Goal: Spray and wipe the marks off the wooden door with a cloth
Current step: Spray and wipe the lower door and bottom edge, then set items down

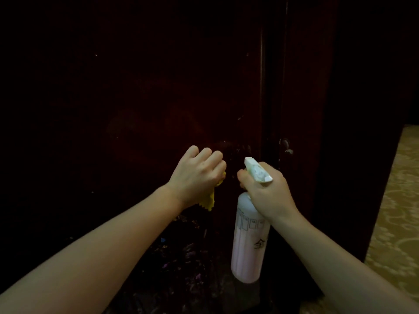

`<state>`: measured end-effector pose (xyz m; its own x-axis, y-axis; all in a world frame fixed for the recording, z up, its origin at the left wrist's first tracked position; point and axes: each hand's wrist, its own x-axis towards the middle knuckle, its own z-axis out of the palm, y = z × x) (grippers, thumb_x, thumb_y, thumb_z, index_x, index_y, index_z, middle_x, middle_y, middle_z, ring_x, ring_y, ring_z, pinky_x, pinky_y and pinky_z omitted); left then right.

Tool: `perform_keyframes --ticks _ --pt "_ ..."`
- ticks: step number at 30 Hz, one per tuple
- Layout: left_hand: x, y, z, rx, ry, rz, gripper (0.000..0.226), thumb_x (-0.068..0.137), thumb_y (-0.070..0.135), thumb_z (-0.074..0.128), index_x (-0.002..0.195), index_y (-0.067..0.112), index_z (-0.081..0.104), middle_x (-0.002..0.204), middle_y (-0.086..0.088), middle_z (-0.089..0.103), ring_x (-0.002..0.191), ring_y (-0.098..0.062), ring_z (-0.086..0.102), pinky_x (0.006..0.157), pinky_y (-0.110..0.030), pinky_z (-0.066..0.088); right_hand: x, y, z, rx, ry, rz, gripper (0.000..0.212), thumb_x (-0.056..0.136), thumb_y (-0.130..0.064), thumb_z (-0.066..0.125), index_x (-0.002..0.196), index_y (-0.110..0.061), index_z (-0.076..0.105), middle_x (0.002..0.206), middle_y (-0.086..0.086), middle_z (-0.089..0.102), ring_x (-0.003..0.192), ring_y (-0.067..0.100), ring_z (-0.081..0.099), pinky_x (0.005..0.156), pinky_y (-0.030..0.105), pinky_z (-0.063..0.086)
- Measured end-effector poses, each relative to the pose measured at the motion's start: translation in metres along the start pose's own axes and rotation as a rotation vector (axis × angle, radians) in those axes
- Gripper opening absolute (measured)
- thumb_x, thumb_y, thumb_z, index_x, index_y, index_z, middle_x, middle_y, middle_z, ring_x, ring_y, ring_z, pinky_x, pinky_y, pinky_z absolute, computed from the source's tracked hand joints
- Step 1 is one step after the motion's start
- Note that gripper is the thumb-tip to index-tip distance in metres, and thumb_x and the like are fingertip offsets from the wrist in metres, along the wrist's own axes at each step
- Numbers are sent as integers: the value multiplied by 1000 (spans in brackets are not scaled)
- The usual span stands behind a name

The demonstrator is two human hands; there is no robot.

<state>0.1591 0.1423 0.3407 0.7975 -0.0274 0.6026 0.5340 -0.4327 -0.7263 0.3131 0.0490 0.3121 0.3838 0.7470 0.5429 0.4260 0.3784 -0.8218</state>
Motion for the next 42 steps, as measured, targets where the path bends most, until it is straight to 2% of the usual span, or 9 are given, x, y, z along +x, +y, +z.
perform_keyframes --ticks 4,12,16,19,23,29,33,35,42 --pt "16 -22 -11 10 23 -62 22 88 31 66 84 9 60 85 -7 58 70 -22 54 60 -35 38 6 -6 -4 -67 74 -12 28 85 -20 62 69 2 53 66 22 61 54 20 51 51 38 44" --pt "83 -41 -11 86 221 -396 20 91 30 59 89 11 62 93 -7 61 79 -25 57 67 -38 41 3 8 -7 54 8 70 27 82 -22 65 77 2 57 72 22 60 57 17 51 50 27 40" --pt "57 9 10 -76 167 -122 8 85 18 63 80 12 63 84 -7 60 72 -26 56 64 -37 40 5 15 -10 23 31 57 19 81 -21 66 67 -13 57 56 -4 53 50 2 47 45 16 37" --pt "33 27 15 -82 39 -10 9 85 21 62 78 15 63 80 -1 59 70 -21 55 62 -35 39 3 18 -12 -36 20 43 20 82 -21 66 68 -10 57 58 -1 53 50 2 45 44 17 37" --pt "50 3 3 -57 40 -35 12 86 25 62 83 13 64 86 -5 61 75 -23 58 68 -37 43 0 15 -15 -84 47 37 26 83 -19 62 69 2 55 67 20 60 54 17 49 48 30 39" --pt "107 -34 -12 21 178 -334 15 89 28 60 90 14 63 95 -5 62 81 -24 58 72 -39 42 5 5 -12 -10 76 10 27 81 -20 61 70 3 53 67 22 58 55 21 49 50 34 41" --pt "80 3 2 -88 113 -137 7 84 19 61 82 13 64 88 -5 61 78 -26 57 70 -38 42 11 4 -15 29 96 30 23 79 -27 63 73 -5 58 71 17 63 56 22 53 50 37 45" --pt "52 23 9 -105 49 -52 4 81 19 64 79 15 65 83 -3 60 75 -23 57 67 -35 41 10 7 -18 39 101 47 22 78 -28 64 74 -7 60 69 14 61 55 13 51 47 25 42" --pt "31 35 12 -122 -34 -64 13 81 25 68 83 14 62 85 -3 58 74 -21 55 65 -35 39 -7 21 -15 -12 93 81 24 82 -22 66 64 -18 52 51 -15 48 47 0 42 43 15 36"
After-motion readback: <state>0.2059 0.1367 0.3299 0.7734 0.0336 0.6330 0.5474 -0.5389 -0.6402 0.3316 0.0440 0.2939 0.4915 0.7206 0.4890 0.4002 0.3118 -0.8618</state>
